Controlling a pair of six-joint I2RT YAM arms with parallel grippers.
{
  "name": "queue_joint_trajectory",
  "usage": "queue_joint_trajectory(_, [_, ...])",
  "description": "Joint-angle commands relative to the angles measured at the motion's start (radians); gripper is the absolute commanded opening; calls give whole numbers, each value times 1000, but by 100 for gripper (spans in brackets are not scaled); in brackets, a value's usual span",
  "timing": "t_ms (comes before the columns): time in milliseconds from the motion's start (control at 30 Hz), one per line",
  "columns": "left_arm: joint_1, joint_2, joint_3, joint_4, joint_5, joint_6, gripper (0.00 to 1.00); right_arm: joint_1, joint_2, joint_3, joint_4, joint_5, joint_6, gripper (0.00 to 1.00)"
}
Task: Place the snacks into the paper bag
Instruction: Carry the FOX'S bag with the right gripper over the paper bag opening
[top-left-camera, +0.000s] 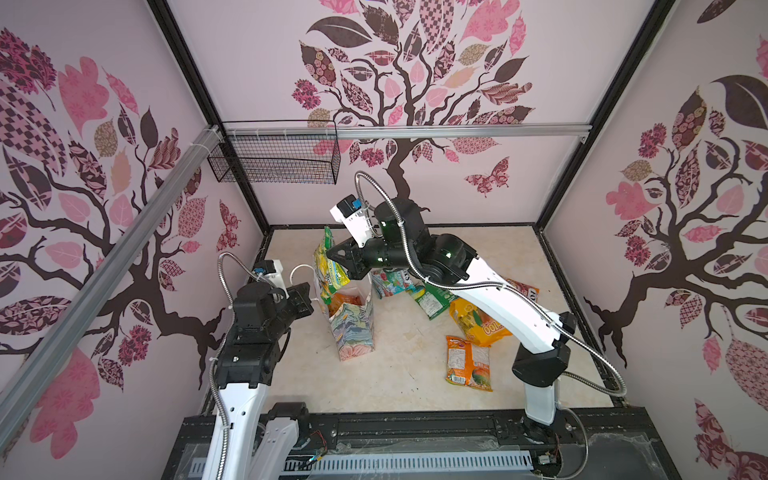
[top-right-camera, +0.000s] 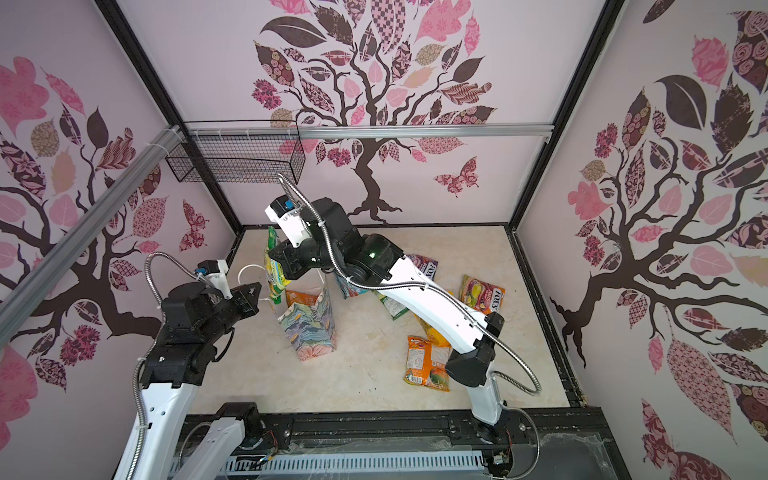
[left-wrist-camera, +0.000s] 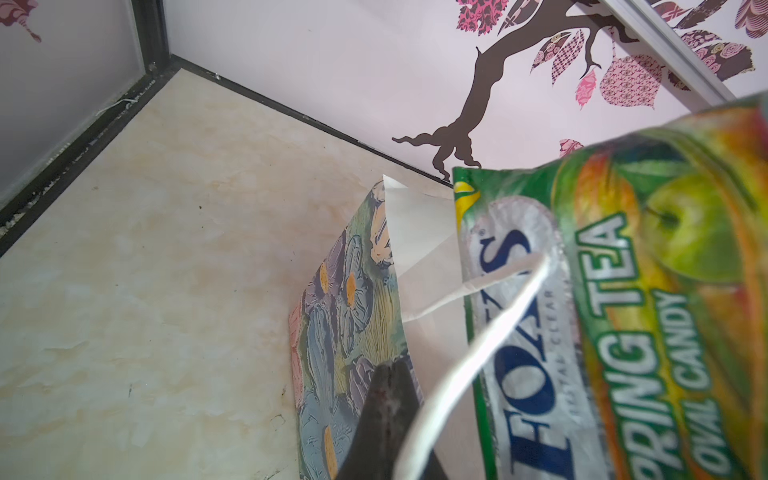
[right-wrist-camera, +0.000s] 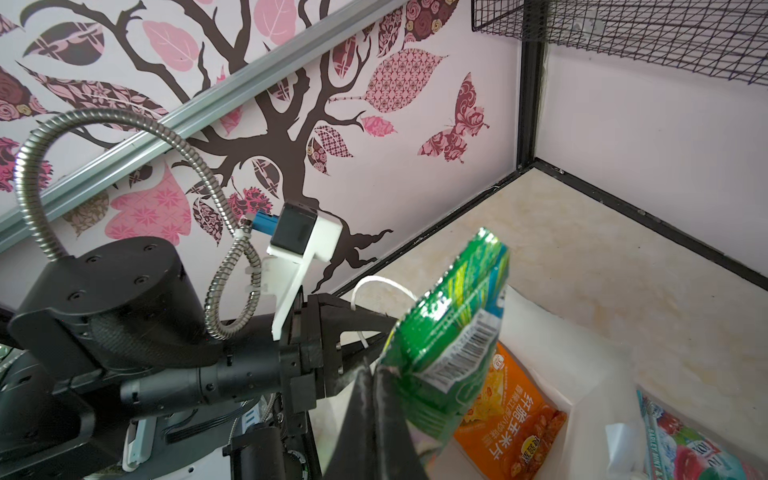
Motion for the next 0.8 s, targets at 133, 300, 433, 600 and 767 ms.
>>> queue_joint_trajectory(133, [-2, -7, 17, -15, -27, 28, 2, -13, 47, 57, -17, 4, -20, 0])
queue_joint_trajectory(300, [-2, -6, 16, -9, -24, 25, 2, -14, 51, 51, -41, -3, -28, 0])
queue_joint_trajectory(433, [-1, -5, 16, -8, -24, 24, 2, -14, 63, 49, -52, -16, -24, 0])
queue_joint_trajectory(600, [-1, -9, 16, -12, -24, 25, 3, -15, 87, 51, -61, 0, -11, 0])
queue_joint_trajectory(767, [-2, -11, 12, -12, -22, 27, 3, -15, 111, 58, -63, 44, 3, 0])
